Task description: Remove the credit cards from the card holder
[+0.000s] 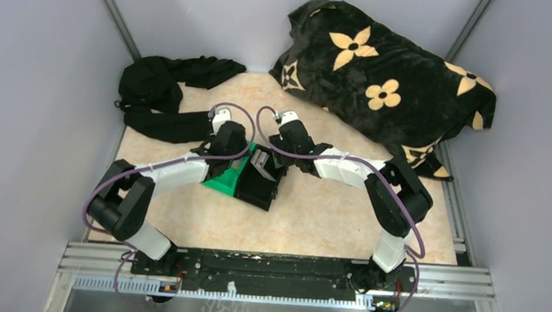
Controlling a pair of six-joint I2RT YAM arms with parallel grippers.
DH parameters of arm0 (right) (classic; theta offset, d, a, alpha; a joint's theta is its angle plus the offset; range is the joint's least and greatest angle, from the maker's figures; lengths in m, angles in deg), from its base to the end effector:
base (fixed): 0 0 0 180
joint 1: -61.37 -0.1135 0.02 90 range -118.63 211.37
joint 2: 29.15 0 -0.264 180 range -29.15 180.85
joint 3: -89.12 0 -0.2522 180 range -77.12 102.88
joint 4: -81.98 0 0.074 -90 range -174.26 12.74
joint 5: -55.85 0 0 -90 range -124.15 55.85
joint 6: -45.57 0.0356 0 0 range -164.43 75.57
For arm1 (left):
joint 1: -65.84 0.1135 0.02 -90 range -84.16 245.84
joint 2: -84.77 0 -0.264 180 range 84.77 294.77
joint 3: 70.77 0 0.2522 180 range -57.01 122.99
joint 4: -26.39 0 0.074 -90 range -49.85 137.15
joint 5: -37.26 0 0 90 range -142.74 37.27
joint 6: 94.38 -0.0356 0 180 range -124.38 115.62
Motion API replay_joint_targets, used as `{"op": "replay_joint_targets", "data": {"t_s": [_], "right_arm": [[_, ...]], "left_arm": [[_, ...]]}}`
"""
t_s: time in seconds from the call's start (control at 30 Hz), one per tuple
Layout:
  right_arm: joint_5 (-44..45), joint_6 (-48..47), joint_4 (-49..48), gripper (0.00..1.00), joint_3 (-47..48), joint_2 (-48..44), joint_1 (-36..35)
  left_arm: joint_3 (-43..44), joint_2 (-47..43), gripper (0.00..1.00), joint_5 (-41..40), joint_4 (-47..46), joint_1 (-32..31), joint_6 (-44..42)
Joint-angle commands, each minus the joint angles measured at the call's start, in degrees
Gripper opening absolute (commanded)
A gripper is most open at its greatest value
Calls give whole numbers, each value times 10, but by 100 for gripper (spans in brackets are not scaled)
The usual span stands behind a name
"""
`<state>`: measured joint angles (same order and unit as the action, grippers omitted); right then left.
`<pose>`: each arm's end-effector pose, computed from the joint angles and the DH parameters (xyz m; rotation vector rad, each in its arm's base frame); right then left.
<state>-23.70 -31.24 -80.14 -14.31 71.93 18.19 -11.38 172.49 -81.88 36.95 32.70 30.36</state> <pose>0.2820 0.2558 0.1945 -0.5080 2.2572 0.2954 0.2718 -0.1568 0.1916 -0.2954 2.1329 -0.1097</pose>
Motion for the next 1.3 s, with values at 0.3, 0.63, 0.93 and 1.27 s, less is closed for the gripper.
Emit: {"op": "replay_joint_targets", "data": {"t_s": [0.3,0.63,0.93,1.27], "right_arm": [[-23,-22,13,58,170,114,97],[-32,-49,54,58,314,168,128],[-36,-16,-45,65,110,-33,128],[106,16,13,97,-60,-102,136]], "left_arm": [[143,111,66,14,22,42,-25],[187,139,66,75,-13,111,-36],[69,-12,66,85,-97,65,-49],[69,-46,99,153,-147,-46,-156]]}}
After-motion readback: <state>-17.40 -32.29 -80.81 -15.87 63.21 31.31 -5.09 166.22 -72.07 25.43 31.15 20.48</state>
